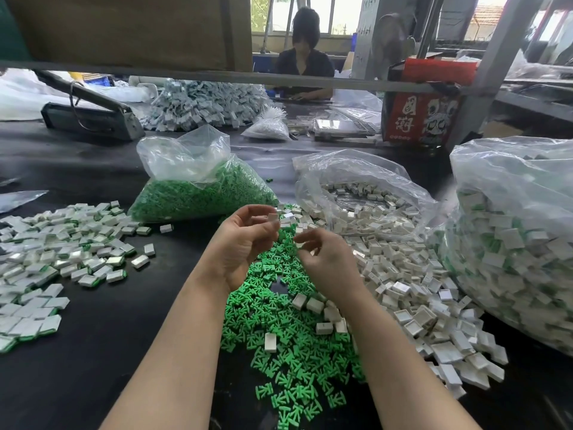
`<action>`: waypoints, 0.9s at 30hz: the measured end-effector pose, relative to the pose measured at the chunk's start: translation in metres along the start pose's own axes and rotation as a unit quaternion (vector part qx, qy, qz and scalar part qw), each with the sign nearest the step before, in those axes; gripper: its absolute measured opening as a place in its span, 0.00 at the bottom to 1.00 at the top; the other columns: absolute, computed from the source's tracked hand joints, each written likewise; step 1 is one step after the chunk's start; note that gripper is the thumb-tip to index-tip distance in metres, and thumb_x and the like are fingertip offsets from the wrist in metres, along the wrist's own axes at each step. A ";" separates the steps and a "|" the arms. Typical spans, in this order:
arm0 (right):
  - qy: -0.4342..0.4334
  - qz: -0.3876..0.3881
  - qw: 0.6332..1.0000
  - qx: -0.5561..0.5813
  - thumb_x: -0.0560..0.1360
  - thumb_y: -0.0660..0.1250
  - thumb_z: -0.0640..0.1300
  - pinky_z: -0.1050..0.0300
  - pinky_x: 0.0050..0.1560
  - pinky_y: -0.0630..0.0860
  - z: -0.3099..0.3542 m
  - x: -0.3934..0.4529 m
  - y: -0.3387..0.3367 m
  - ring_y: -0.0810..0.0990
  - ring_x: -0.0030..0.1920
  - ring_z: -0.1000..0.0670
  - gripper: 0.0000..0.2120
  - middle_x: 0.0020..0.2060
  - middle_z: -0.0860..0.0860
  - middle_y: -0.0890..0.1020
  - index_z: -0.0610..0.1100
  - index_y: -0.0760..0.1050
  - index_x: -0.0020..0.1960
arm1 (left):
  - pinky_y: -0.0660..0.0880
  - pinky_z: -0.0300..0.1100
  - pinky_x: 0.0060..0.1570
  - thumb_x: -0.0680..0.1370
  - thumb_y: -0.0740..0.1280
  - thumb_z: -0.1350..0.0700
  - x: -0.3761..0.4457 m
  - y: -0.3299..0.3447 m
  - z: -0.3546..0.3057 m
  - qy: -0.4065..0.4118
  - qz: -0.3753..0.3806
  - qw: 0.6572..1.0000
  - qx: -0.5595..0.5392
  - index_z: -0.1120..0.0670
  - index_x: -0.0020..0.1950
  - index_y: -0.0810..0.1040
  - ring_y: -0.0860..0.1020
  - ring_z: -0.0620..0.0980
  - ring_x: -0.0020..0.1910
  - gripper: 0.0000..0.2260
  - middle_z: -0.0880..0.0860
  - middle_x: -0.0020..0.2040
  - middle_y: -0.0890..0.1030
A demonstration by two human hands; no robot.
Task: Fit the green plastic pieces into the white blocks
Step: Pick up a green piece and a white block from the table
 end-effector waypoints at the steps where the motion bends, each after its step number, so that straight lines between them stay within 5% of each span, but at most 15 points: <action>1: 0.009 -0.011 0.999 0.051 0.76 0.69 0.37 0.65 0.41 0.77 0.001 0.000 -0.003 0.80 0.40 0.57 0.08 0.44 0.51 0.83 0.44 0.80 0.54 | 0.78 0.36 0.37 0.66 0.74 0.60 0.000 -0.001 -0.001 -0.004 0.011 1.000 -0.013 0.53 0.49 0.84 0.80 0.46 0.37 0.12 0.50 0.39 0.81; 6: 0.053 -0.035 0.945 0.320 0.75 0.69 0.35 0.67 0.38 0.77 0.010 -0.001 -0.015 0.81 0.41 0.55 0.09 0.44 0.49 0.85 0.47 0.83 0.48 | 0.80 0.37 0.37 0.67 0.73 0.60 0.000 0.002 0.001 -0.047 0.015 0.994 -0.100 0.54 0.47 0.84 0.85 0.49 0.40 0.10 0.54 0.42 0.86; 9: 0.063 -0.038 0.910 0.408 0.75 0.69 0.34 0.71 0.37 0.74 0.011 -0.001 -0.018 0.80 0.37 0.63 0.08 0.41 0.53 0.86 0.43 0.83 0.50 | 0.80 0.37 0.36 0.67 0.72 0.62 0.001 0.004 0.002 -0.055 0.010 0.989 -0.137 0.55 0.47 0.80 0.85 0.49 0.41 0.10 0.55 0.44 0.86; 14: 0.049 -0.045 0.899 0.433 0.74 0.70 0.35 0.70 0.37 0.74 0.008 0.001 -0.018 0.79 0.35 0.64 0.10 0.40 0.53 0.84 0.38 0.81 0.55 | 0.79 0.35 0.35 0.66 0.73 0.61 0.000 0.008 0.005 -0.052 0.009 0.989 -0.136 0.55 0.45 0.81 0.83 0.45 0.37 0.09 0.52 0.40 0.85; 22: 0.034 -0.065 0.898 0.434 0.73 0.73 0.37 0.69 0.36 0.73 0.006 0.003 -0.017 0.79 0.34 0.61 0.05 0.37 0.54 0.84 0.42 0.81 0.49 | 0.79 0.36 0.37 0.65 0.75 0.60 -0.002 0.015 0.007 -0.055 0.024 0.994 -0.088 0.57 0.52 0.83 0.85 0.47 0.41 0.15 0.54 0.44 0.86; 27: 0.029 -0.073 0.901 0.426 0.73 0.72 0.36 0.69 0.35 0.73 0.008 0.003 -0.018 0.78 0.33 0.61 0.05 0.35 0.54 0.83 0.41 0.81 0.48 | 0.79 0.35 0.36 0.59 0.79 0.56 -0.002 0.018 0.007 -0.044 0.028 0.997 -0.048 0.55 0.45 0.87 0.85 0.47 0.40 0.15 0.55 0.43 0.86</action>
Point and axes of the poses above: each hand's wrist, its own x-axis towards the middle knuckle, its own y-axis out of the palm, z = x × y, the point moved 2 cm from there along x, towards the middle knuckle
